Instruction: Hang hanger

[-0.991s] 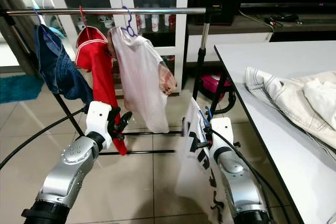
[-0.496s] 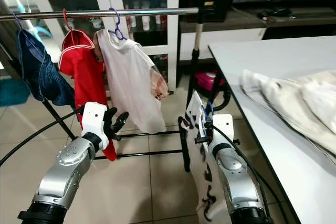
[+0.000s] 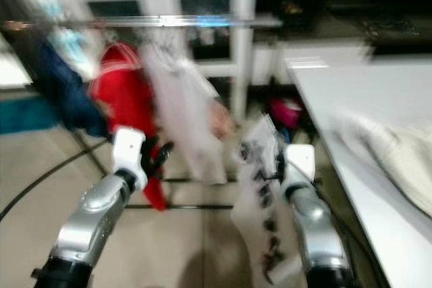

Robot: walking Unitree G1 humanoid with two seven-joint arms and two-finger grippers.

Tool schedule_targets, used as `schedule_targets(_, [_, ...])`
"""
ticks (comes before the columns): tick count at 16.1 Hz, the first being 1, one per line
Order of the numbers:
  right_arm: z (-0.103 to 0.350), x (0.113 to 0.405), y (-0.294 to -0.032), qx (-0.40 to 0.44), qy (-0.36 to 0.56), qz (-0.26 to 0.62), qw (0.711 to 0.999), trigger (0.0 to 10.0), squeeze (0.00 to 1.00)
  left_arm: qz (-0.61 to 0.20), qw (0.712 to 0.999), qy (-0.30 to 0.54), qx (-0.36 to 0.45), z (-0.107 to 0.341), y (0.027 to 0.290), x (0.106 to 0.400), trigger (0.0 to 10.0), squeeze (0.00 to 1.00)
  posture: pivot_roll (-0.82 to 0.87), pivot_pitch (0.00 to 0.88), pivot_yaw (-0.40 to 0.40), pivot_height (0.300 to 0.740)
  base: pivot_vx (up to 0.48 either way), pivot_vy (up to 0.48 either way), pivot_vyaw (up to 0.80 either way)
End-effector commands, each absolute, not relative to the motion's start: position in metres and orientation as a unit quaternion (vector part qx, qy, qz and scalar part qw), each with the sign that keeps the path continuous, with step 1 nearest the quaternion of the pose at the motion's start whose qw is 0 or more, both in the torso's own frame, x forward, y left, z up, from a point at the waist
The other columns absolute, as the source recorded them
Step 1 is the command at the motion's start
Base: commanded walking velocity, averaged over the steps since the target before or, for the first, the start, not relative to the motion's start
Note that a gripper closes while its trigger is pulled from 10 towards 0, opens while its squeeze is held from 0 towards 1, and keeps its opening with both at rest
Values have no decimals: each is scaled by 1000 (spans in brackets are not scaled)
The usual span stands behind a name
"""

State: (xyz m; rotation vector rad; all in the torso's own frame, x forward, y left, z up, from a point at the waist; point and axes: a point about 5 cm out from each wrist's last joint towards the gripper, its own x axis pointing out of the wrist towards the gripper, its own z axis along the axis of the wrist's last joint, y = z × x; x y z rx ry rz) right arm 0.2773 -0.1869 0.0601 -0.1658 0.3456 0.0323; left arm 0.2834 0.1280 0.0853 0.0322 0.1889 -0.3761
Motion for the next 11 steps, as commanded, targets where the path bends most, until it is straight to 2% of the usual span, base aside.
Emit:
schedule_targets(1, [70,284,-172,-76,143,38,986,10000,0,-170,981,92,22,88,140,284,10000,0,21,0,49,740,345,0,0])
schedule_targets(11, [74,287,-173,-88,136,46,986,10000,0,-183,978,91,29,87,136,284,10000,0,10,0,53,740,349,0,0])
